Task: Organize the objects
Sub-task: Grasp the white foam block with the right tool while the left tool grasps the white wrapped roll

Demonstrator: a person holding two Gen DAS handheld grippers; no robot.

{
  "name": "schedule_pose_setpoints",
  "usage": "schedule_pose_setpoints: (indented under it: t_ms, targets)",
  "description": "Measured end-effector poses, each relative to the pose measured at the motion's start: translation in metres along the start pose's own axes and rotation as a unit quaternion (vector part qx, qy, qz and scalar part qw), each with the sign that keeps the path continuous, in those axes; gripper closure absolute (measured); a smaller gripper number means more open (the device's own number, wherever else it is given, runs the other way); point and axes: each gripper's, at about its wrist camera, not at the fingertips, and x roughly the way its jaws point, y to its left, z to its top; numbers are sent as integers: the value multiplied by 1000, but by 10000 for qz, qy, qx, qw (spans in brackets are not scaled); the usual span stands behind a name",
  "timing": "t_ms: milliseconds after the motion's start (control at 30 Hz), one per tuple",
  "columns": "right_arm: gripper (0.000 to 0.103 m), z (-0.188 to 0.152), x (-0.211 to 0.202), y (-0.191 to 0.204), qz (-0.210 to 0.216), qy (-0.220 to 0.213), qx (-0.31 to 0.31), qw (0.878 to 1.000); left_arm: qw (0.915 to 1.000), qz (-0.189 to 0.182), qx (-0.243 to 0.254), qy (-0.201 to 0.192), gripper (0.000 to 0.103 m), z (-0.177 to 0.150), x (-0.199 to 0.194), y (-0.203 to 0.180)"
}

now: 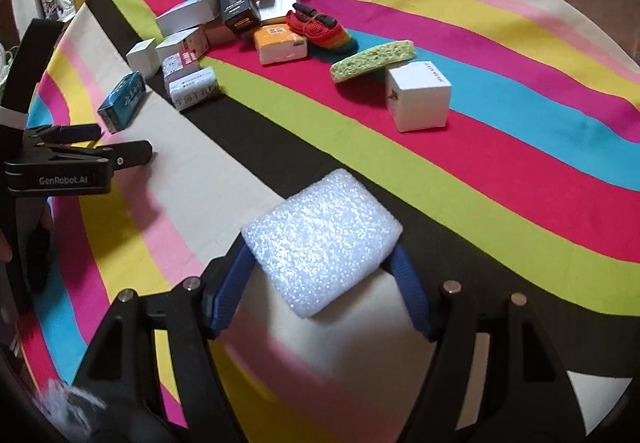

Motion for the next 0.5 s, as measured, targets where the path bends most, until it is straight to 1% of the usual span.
schedule_pose_setpoints:
  t_ms: [33, 100, 133, 200, 233, 267, 300, 333, 367, 433, 500]
  targets:
    - [31, -6, -9, -6, 17, -1, 13, 10000, 10000, -43, 61, 7, 0, 6, 4, -8]
    - [31, -7, -13, -9, 22, -4, 21, 10000, 9998, -98, 154, 16, 0, 18, 13, -23]
    - [31, -7, -13, -9, 27, -3, 27, 10000, 9997, -139, 221, -8, 3, 26, 18, -31]
    - [31, -7, -13, -9, 25, -2, 29, 10000, 9991, -235, 339, -101, 12, 40, 27, -45]
    - [31, -7, -13, -9, 30, -1, 35, 10000, 9987, -284, 393, -143, 21, 45, 29, -49]
    - [31, -7, -14, -9, 32, -3, 35, 10000, 9981, -339, 474, -198, 34, 49, 31, -53]
    - [30, -8, -14, -10, 34, -6, 38, 10000, 9975, -395, 539, -237, 42, 52, 32, -55]
    - [30, -8, -14, -9, 36, -6, 40, 10000, 9972, -424, 563, -245, 64, 52, 30, -56]
    - [30, -8, -15, -9, 41, -7, 44, 10000, 9969, -472, 576, -244, 74, 50, 28, -55]
    - [30, -7, -14, -9, 49, -4, 52, 10000, 9960, -686, 498, -293, 74, 36, 18, -47]
    - [30, -8, -14, -9, 42, -10, 54, 10000, 9950, -755, 510, -404, 74, 17, 7, -37]
